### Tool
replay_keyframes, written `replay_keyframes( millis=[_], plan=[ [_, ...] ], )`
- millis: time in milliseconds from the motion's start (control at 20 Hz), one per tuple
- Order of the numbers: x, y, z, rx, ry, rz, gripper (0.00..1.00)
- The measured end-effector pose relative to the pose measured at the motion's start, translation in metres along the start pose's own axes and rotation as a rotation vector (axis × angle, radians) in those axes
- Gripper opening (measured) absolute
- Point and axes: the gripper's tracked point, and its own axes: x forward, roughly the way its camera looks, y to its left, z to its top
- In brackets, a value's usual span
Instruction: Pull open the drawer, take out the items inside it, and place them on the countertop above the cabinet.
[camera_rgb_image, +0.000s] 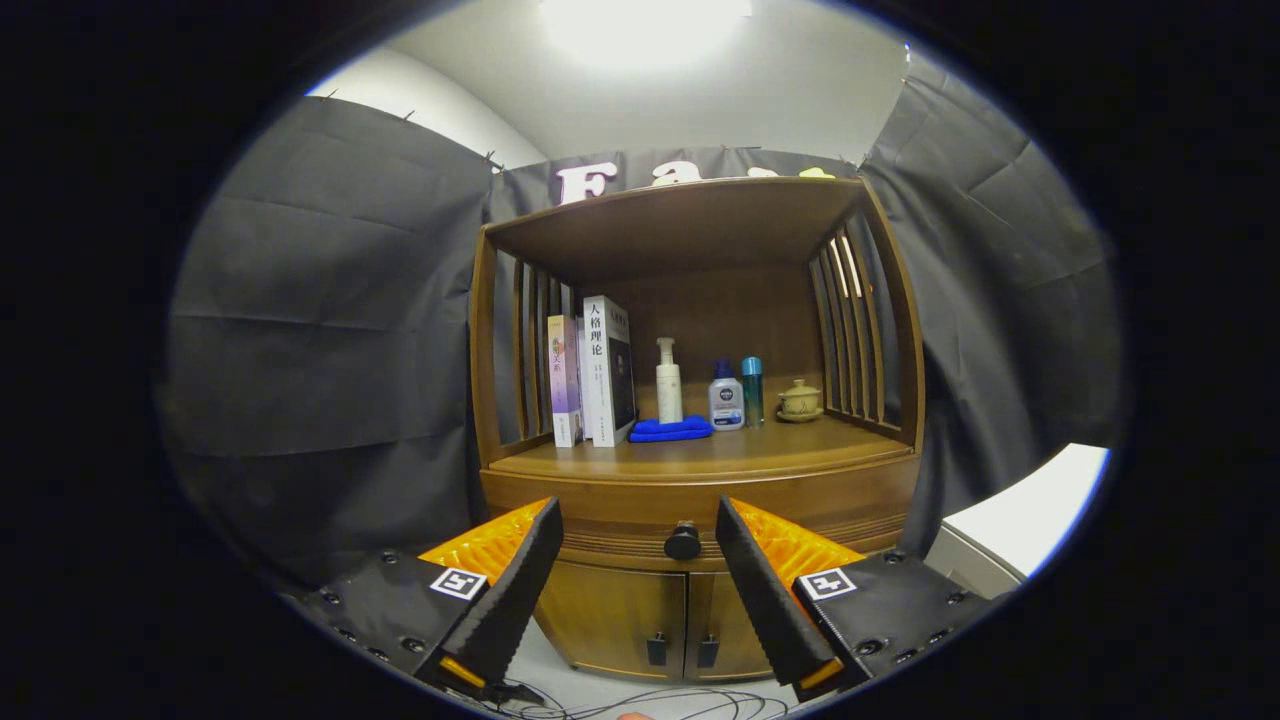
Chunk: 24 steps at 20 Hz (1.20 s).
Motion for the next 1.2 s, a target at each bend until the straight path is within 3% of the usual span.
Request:
replay_keyframes(
  millis=[1200],
  plan=[
    [0.0068, -0.0015, 0.0028, 0.008, -0.023, -0.008, 0.97]
  ],
)
